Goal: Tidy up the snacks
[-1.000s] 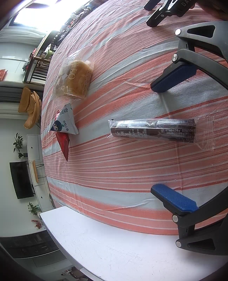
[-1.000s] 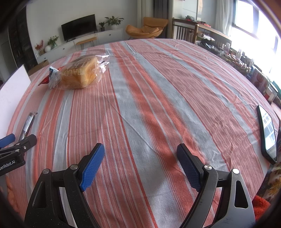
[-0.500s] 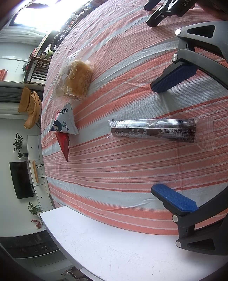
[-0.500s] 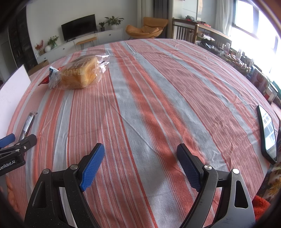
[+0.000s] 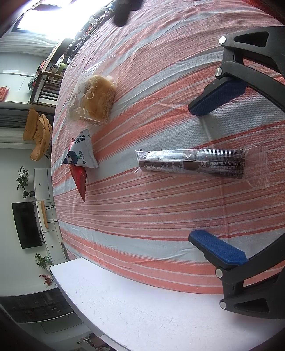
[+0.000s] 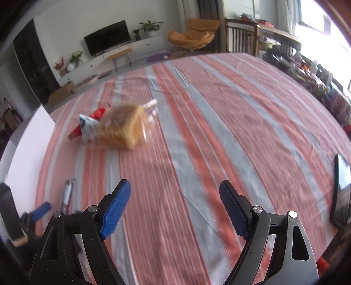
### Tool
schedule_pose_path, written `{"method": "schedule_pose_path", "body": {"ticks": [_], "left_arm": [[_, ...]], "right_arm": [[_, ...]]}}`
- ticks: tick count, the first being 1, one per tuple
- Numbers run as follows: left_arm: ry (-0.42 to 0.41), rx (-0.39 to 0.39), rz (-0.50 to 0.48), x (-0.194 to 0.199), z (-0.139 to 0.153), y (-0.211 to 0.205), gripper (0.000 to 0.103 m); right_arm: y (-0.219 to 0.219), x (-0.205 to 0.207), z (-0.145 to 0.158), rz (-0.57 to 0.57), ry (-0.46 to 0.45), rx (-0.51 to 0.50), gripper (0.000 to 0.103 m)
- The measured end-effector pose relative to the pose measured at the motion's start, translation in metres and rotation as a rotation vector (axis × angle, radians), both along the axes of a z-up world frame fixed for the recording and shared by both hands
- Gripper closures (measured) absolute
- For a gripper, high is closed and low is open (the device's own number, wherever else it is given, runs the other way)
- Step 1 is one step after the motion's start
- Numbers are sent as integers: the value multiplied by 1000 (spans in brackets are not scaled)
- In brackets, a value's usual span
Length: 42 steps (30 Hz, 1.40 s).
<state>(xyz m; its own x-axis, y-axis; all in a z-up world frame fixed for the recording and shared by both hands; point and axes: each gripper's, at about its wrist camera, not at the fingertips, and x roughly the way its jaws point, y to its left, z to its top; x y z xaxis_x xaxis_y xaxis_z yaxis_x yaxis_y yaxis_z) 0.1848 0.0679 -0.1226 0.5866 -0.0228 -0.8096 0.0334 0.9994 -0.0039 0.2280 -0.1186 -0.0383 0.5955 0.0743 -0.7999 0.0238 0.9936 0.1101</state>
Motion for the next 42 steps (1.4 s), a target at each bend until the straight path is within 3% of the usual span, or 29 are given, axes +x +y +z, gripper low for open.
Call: {"method": "schedule_pose_path", "body": {"ticks": [3, 6, 8, 11, 15, 17, 20, 27, 28, 29, 30, 31, 34, 36, 38, 42], "left_arm": [[0, 0, 0, 0, 0, 0, 0], [0, 0, 0, 0, 0, 0, 0], [0, 0, 0, 0, 0, 0, 0], [0, 0, 0, 0, 0, 0, 0], [-1, 0, 0, 0, 0, 0, 0], [0, 0, 0, 0, 0, 0, 0], [-1, 0, 0, 0, 0, 0, 0], [-1, 0, 0, 0, 0, 0, 0], [-1, 0, 0, 0, 0, 0, 0], [-1, 0, 0, 0, 0, 0, 0], [-1, 0, 0, 0, 0, 0, 0], [-1, 0, 0, 0, 0, 0, 0], [-1, 0, 0, 0, 0, 0, 0], [-1, 0, 0, 0, 0, 0, 0], [-1, -1, 0, 0, 0, 0, 0], [-1, 0, 0, 0, 0, 0, 0]], "right_arm": [[20, 45, 15, 12, 26, 51, 17], [35, 86, 1, -39, 144, 139, 18], [49, 103, -12, -42, 201, 144, 18], [79, 116, -36, 4, 262, 39, 16], [113, 114, -53, 105, 211, -260, 16], [111, 111, -55, 133, 173, -274, 16], [85, 108, -50, 119, 146, -169, 21], [47, 66, -36, 182, 78, -164, 38], [40, 54, -31, 200, 59, -165, 45], [36, 43, -26, 212, 49, -175, 65], [30, 30, -22, 220, 42, -182, 76], [24, 20, -18, 222, 34, -174, 77], [4, -16, -14, 194, 3, -119, 74], [-8, -39, -14, 142, -46, -54, 27], [-17, -63, -18, 93, -104, 7, 25], [-24, -76, -44, 38, -71, 78, 25]]}}
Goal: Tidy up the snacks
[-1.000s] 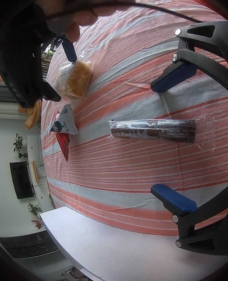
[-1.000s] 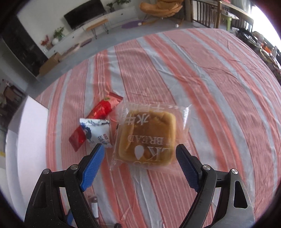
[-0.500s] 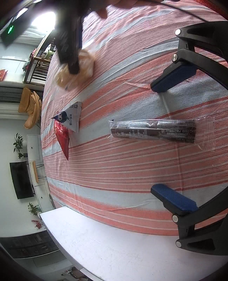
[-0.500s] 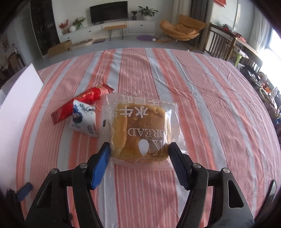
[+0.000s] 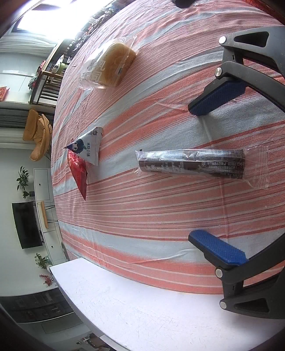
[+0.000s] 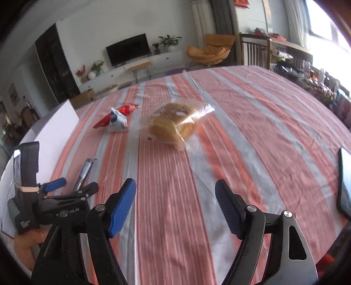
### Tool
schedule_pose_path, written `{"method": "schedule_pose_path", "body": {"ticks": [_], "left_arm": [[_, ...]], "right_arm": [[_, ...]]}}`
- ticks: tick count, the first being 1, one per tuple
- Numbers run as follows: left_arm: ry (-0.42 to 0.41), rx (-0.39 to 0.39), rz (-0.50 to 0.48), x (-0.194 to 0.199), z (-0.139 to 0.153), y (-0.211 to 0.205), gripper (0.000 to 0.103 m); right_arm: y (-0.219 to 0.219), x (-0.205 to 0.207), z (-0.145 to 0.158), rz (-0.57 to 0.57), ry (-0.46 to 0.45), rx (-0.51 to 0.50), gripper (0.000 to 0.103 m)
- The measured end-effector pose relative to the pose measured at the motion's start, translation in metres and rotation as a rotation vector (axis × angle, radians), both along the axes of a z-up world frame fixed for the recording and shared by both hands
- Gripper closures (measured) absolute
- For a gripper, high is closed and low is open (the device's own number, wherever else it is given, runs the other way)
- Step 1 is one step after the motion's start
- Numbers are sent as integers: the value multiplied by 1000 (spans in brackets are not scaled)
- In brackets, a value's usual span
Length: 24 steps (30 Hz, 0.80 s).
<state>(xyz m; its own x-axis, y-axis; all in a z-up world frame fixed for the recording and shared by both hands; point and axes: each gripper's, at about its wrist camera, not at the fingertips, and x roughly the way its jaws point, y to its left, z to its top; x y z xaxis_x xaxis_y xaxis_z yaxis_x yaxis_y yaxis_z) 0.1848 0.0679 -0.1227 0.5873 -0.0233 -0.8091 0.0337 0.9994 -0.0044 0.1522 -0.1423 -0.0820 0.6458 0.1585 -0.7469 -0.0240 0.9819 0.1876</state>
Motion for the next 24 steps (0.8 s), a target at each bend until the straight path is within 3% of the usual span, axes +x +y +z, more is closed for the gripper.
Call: {"method": "schedule_pose_path", "body": {"ticks": [2, 10, 24], "left_arm": [[0, 0, 0, 0, 0, 0, 0], [0, 0, 0, 0, 0, 0, 0], [0, -1, 0, 0, 0, 0, 0]], "right_arm": [[-3, -2, -7, -24, 52, 6, 25], [-19, -5, -21, -80, 103, 20, 25], [-6, -7, -23, -58, 108, -91, 23]]}}
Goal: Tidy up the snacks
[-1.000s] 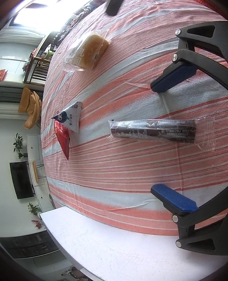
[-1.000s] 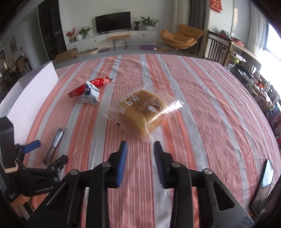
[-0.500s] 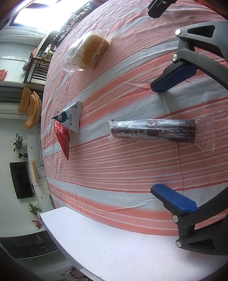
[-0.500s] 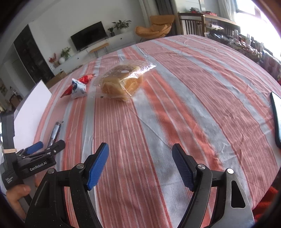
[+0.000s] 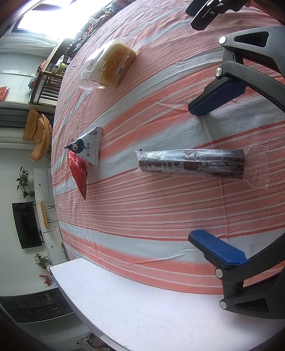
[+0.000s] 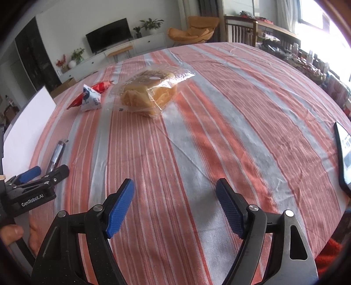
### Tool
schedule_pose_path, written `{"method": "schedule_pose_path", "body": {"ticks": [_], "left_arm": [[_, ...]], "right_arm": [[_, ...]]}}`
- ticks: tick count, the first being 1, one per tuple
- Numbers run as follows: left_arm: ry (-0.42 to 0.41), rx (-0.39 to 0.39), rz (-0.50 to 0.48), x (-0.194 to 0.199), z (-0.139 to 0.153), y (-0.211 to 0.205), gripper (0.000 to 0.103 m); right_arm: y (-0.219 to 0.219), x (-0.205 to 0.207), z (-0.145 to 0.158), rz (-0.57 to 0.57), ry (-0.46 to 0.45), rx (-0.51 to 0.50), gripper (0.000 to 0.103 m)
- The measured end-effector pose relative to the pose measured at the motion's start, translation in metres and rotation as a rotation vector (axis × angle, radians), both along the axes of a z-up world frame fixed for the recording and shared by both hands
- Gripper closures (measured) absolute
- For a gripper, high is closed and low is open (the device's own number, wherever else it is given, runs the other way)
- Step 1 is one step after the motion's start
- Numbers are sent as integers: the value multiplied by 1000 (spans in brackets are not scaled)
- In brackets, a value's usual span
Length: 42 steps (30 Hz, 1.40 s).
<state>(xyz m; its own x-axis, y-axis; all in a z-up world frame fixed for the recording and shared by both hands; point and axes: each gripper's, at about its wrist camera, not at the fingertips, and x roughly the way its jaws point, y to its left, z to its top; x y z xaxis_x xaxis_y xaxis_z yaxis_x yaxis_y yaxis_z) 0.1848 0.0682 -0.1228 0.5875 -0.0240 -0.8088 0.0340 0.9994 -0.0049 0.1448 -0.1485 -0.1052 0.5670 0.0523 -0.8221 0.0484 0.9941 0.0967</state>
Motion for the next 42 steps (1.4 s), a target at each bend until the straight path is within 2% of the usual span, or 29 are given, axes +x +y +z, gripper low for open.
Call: {"method": "schedule_pose_path", "body": {"ticks": [9, 18, 24, 42], "left_arm": [[0, 0, 0, 0, 0, 0, 0], [0, 0, 0, 0, 0, 0, 0], [0, 0, 0, 0, 0, 0, 0], [-1, -1, 0, 0, 0, 0, 0]], "right_arm": [[6, 0, -1, 14, 9, -56, 23], [6, 0, 0, 12, 7, -45, 22], [16, 0, -2, 34, 16, -115, 18], [15, -1, -3, 36, 14, -111, 17]]}}
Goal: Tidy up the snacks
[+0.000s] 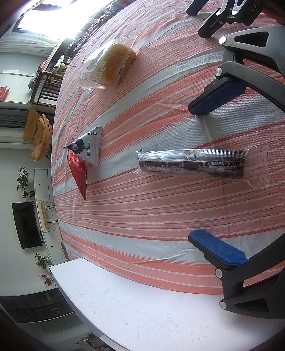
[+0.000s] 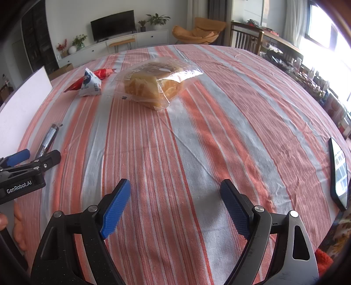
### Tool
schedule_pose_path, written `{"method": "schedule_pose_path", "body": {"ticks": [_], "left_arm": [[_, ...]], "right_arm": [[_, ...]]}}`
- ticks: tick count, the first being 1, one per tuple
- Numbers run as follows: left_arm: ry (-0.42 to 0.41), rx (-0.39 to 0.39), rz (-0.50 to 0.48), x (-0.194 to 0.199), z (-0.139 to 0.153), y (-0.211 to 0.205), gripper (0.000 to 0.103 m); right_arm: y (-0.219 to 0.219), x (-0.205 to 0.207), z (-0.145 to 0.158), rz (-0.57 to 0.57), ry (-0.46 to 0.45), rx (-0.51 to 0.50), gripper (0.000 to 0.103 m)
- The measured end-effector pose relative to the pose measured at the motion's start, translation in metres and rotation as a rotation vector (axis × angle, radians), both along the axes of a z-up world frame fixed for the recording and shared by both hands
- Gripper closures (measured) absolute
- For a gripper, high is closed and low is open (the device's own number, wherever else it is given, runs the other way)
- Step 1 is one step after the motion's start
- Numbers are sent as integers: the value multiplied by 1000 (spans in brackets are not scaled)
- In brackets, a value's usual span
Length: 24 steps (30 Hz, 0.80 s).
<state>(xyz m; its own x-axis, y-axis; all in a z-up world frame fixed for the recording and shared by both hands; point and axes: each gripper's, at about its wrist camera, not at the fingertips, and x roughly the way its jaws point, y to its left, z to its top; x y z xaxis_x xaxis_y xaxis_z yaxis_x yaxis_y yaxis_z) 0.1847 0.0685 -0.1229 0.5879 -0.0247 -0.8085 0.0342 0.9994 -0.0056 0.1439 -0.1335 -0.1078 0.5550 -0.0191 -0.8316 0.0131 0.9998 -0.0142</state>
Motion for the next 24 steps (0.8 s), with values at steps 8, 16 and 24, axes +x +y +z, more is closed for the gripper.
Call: {"method": "schedule_pose_path", "body": {"ticks": [8, 16, 24], "left_arm": [[0, 0, 0, 0, 0, 0, 0], [0, 0, 0, 0, 0, 0, 0], [0, 0, 0, 0, 0, 0, 0]], "right_arm": [[0, 0, 0, 1, -2, -1, 17], [-1, 2, 2, 0, 33, 11, 17], [14, 87, 81, -118, 15, 184, 18]]}}
